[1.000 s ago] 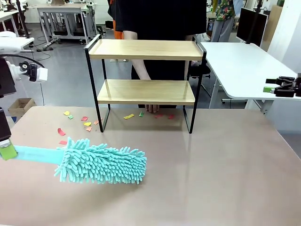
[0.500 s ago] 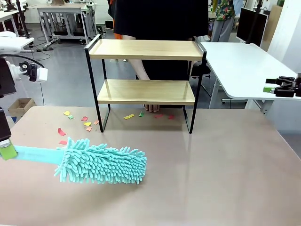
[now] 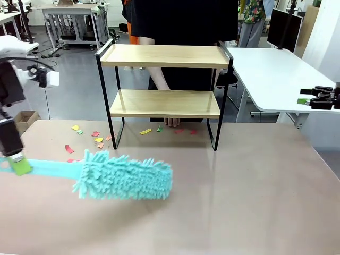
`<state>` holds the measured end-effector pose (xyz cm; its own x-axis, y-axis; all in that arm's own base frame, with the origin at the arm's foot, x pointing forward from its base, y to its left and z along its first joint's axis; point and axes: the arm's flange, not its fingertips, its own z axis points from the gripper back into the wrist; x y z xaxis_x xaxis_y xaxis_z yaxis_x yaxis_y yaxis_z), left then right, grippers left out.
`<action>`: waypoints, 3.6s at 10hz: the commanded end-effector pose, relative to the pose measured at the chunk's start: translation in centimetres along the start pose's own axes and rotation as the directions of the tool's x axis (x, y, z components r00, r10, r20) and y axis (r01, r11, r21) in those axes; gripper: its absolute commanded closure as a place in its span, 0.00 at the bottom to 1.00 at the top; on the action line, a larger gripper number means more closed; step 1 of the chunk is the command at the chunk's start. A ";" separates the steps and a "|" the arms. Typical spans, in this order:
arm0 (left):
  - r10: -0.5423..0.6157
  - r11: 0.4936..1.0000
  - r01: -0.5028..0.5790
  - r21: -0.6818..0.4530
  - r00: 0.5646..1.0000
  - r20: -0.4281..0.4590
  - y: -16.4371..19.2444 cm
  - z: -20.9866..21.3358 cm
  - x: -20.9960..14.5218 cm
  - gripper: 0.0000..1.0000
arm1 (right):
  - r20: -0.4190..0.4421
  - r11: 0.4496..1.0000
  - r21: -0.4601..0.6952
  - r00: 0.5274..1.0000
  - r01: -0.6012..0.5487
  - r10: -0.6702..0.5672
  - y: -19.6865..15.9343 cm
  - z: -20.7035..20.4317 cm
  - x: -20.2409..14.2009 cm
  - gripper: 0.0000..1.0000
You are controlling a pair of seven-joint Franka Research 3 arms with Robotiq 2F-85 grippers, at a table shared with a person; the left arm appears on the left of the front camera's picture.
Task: Clean the shelf.
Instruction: Clean the specific section of the Shelf indicated by the human with the Duster.
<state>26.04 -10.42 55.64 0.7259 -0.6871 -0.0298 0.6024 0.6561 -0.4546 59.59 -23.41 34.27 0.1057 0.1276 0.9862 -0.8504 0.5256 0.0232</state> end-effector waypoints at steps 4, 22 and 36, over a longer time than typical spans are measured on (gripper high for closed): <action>0.121 0.986 -0.145 0.087 0.964 0.238 -6.6 -3.7 9.2 0.86 | 0.001 1.000 0.003 1.000 -0.005 0.005 0.0 -0.1 0.3 0.00; 0.278 0.872 -0.466 0.147 0.721 0.635 -13.7 -18.9 24.5 0.86 | 0.001 1.000 0.003 1.000 -0.005 0.005 0.0 -0.1 0.3 0.00; 0.376 0.819 -0.564 0.101 0.662 0.648 -10.8 -27.4 35.3 0.86 | 0.001 1.000 0.003 1.000 -0.005 0.005 0.0 -0.1 0.3 0.00</action>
<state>35.66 -48.74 35.55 0.9204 -0.0156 0.3907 0.1309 0.9539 -0.2702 59.59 -23.42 34.28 0.1055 0.1277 0.9862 -0.8504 0.5257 0.0229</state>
